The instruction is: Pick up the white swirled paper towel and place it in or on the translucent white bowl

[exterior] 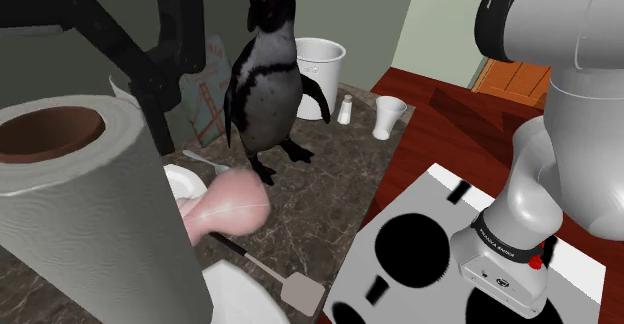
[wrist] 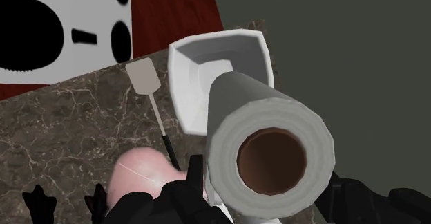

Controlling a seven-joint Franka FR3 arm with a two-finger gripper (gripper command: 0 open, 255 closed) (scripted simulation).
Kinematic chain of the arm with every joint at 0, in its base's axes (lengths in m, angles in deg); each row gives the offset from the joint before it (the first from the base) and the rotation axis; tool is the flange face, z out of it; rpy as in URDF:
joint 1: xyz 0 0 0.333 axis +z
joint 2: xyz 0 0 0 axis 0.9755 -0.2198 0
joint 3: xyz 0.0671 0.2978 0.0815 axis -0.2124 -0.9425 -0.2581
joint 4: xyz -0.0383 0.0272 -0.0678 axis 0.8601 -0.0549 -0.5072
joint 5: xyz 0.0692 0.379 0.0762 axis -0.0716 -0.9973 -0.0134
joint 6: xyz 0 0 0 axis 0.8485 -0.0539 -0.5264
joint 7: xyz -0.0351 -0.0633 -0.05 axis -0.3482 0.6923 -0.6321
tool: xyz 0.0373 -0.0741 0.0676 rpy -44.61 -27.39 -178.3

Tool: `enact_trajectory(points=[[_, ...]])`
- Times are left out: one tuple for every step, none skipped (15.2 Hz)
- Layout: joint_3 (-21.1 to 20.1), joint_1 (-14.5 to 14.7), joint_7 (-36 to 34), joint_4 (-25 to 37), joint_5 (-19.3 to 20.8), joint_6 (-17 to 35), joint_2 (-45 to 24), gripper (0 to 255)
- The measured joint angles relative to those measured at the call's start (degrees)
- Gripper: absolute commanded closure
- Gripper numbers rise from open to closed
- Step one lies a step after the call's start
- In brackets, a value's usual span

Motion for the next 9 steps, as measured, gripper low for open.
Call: enact_trajectory(points=[[-0.35,-1.42,-0.16,-3.46,-0.9,2.04,1.35,255],[-0.53,-2.42,-0.07,-5.75,-1.5,3.48,2.2,255],[-0.66,-3.14,-0.06,-7.63,-1.96,4.69,2.86,255],[-0.79,-4.04,0.09,-9.67,-2.5,5.95,3.66,255],[-0.92,-4.93,0.18,-11.9,-3.08,7.33,4.53,255],[-0.99,-5.56,0.3,-13.6,-3.47,8.51,5.09,255],[-1.08,-6.33,0.42,-15.64,-3.99,9.82,5.85,255],[-1.14,-6.77,0.44,-17.12,-4.3,10.89,6.3,255],[-1.18,-7.37,0.61,-18.74,-4.68,12.0,6.85,255]])
